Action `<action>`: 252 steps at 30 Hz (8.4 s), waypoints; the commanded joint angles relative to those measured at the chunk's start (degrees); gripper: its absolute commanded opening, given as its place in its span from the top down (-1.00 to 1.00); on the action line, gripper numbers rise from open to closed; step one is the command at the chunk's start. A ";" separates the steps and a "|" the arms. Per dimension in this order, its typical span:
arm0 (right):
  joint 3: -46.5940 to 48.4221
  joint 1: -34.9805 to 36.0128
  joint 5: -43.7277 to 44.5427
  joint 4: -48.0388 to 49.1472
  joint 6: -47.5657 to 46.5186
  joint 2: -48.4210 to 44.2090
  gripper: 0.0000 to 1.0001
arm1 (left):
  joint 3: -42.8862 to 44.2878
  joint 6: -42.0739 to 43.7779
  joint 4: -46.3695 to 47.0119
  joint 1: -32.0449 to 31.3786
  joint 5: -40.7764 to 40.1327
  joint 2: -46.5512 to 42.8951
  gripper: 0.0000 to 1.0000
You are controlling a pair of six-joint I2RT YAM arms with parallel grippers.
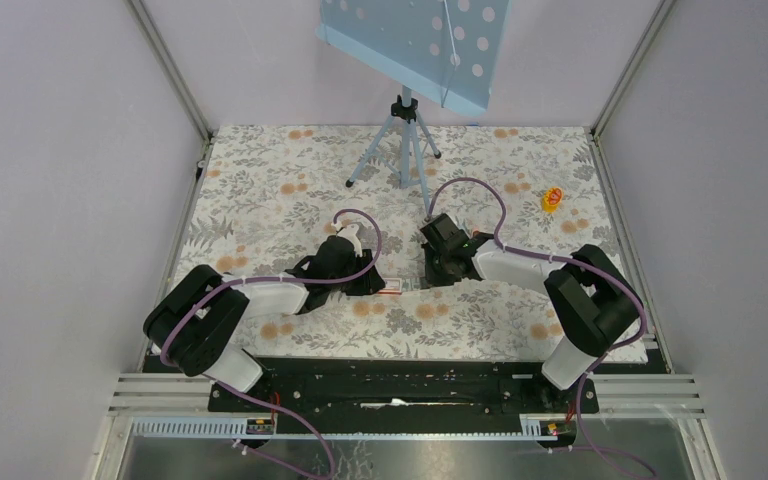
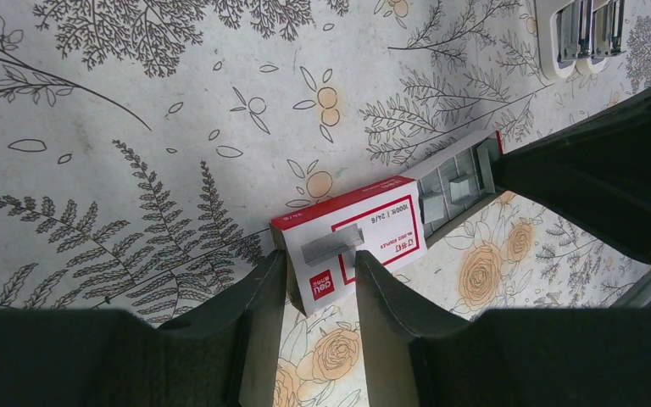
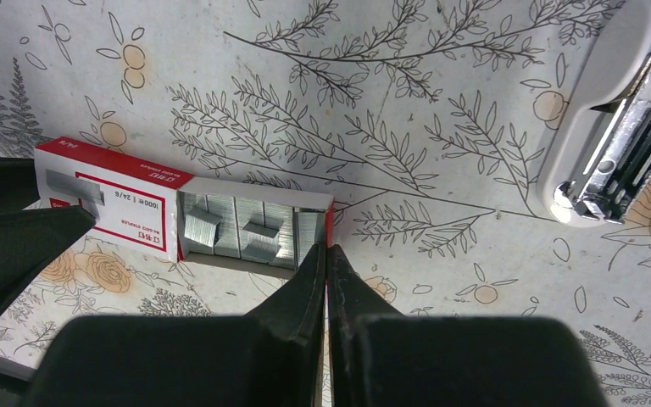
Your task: Unload the staples from the stapler
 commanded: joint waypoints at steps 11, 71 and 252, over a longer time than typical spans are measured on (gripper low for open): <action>2.22 1.54 1.77 0.51 3.53 0.50 1.00 | 1.01 0.56 1.37 0.21 1.21 0.72 0.21; 5.85 8.04 4.73 -0.05 1.88 -1.13 0.56 | 2.40 -1.72 -2.38 0.25 -0.11 -3.55 0.08; -22.29 -27.27 1.95 2.97 -10.09 -58.91 -0.99 | 7.79 6.54 -29.41 10.81 -21.16 -39.46 -0.97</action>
